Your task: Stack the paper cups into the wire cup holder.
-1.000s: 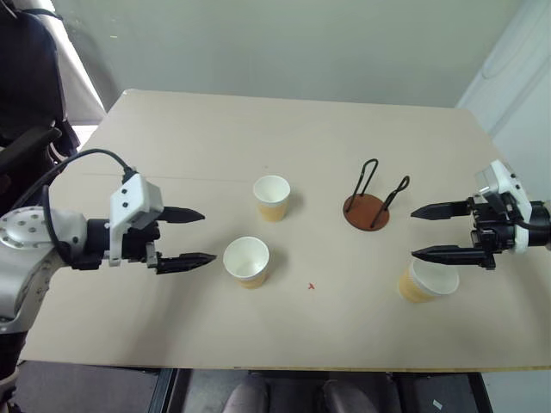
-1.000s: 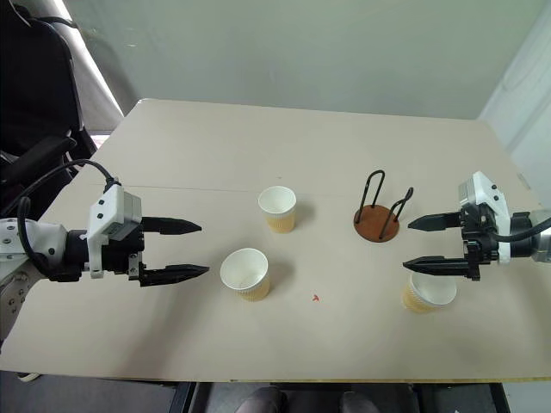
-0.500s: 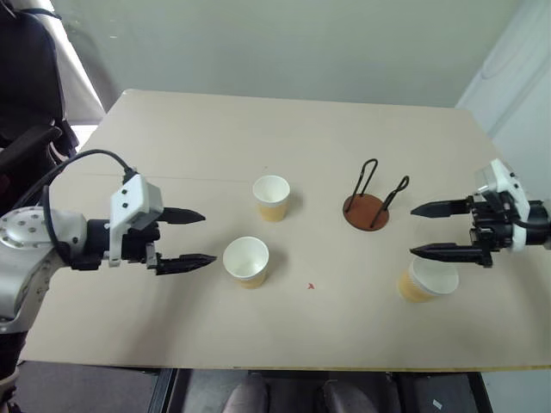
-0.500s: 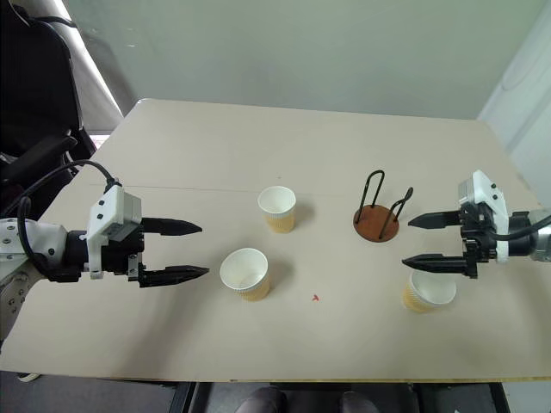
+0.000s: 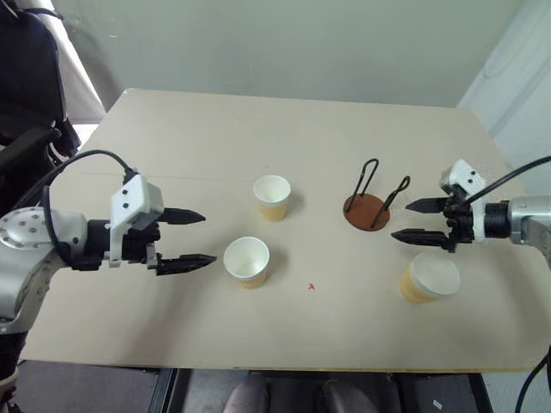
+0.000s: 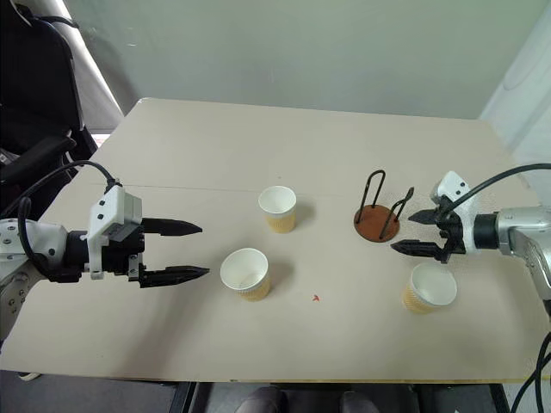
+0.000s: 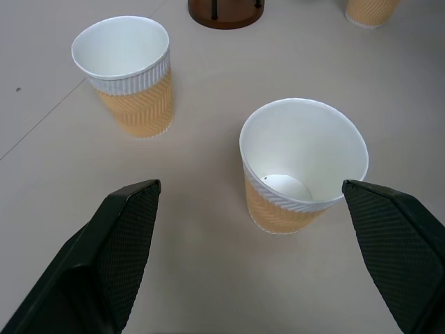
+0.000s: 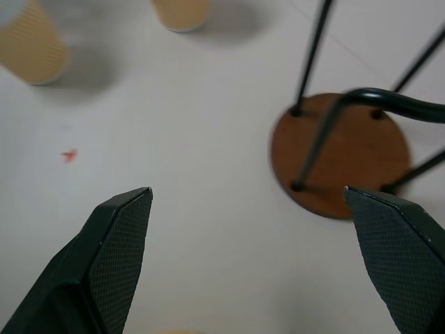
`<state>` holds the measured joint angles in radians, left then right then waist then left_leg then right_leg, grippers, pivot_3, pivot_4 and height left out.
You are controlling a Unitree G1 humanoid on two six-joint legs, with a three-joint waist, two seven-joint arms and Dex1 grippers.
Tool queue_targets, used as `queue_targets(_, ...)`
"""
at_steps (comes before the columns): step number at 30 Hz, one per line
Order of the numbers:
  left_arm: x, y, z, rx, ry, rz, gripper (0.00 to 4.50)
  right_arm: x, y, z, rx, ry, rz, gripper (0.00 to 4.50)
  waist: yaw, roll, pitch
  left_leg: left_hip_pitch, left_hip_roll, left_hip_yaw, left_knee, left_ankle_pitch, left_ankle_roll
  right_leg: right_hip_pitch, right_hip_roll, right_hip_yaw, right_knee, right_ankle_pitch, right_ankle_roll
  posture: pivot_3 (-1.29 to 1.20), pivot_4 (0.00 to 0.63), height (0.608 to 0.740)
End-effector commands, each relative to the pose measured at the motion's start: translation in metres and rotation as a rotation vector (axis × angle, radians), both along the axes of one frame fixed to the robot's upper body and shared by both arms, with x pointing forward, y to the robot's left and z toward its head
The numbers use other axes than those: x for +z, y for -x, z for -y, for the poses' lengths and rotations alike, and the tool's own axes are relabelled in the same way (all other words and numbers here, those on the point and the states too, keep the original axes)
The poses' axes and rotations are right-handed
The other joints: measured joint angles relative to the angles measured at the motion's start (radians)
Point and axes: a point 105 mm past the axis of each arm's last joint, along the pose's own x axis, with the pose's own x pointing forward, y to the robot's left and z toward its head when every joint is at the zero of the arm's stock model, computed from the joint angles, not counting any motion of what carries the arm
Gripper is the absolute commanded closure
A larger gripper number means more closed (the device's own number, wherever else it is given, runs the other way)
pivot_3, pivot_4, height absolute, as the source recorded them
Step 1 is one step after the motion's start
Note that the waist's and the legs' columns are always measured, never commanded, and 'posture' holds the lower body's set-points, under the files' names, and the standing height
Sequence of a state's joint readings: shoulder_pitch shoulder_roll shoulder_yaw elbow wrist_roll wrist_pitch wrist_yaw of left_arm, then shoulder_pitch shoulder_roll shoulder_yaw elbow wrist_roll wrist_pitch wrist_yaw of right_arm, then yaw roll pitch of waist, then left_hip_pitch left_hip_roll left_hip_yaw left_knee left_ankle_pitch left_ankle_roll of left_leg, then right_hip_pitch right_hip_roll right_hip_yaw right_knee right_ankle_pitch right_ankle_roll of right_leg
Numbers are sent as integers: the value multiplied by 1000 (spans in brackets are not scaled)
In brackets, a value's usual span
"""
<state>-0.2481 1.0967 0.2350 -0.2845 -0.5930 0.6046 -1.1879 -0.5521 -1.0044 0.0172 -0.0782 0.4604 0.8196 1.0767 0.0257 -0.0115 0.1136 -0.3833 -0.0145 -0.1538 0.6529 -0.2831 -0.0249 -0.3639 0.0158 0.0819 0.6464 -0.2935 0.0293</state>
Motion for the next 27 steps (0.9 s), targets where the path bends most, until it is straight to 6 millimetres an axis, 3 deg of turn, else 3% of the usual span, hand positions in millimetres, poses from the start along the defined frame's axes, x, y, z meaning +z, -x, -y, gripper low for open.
queue_targets(1, 11, 3, 1, -5, -10, 46, 0, 7, -11, 2, -62, 7, 34, 35, -1, 0, 0, 0, 0, 0, 0, 0, 0, -1, 0, 0, 0, 0, 0, 0, 150, 740)
queue_targets(16, 10, 4, 1, 7, -10, 49, 0, 5, -34, -24, -96, -59, 58, 35, -2, 0, 0, 0, 0, 0, -1, 0, -1, -2, 0, 0, 0, 0, 0, 0, 150, 740)
queue_targets(27, 9, 6, 0, 17, -10, 49, 0, 7, -42, -28, -116, -76, 75, 35, 1, 0, 0, -1, 0, 0, -1, 0, -1, -2, 0, 0, 0, 0, 0, 0, 150, 740)
